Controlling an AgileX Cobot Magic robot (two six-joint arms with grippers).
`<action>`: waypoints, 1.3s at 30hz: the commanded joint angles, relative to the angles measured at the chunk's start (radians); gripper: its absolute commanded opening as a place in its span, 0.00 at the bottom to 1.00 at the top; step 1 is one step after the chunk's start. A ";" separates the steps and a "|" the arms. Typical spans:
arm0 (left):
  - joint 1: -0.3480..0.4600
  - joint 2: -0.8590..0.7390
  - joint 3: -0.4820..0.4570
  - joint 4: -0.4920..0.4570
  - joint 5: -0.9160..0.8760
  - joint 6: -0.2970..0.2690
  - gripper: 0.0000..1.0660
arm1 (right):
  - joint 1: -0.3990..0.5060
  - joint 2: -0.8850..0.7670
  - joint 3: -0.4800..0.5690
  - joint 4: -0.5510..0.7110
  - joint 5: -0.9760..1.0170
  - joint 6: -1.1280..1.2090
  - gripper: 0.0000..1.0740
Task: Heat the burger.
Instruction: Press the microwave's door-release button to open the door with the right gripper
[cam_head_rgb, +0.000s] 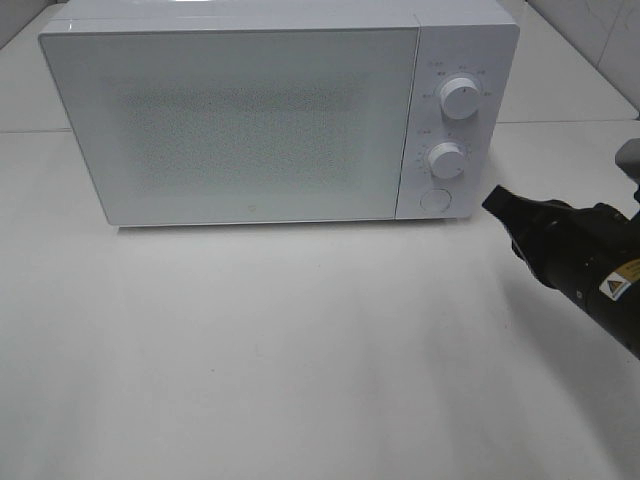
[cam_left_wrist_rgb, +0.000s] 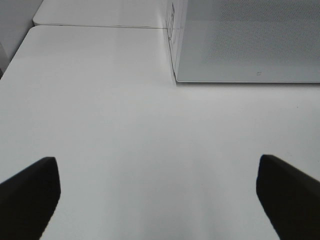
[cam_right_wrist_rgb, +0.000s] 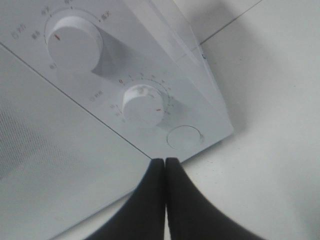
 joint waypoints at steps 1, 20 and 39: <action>0.004 -0.005 0.003 0.000 0.003 -0.002 0.94 | 0.007 -0.006 -0.044 -0.005 0.059 0.092 0.00; 0.004 -0.005 0.003 0.000 0.003 -0.002 0.94 | 0.007 0.196 -0.297 0.035 0.316 0.576 0.00; 0.004 -0.005 0.003 0.000 0.003 -0.002 0.94 | 0.003 0.360 -0.474 0.090 0.358 0.718 0.00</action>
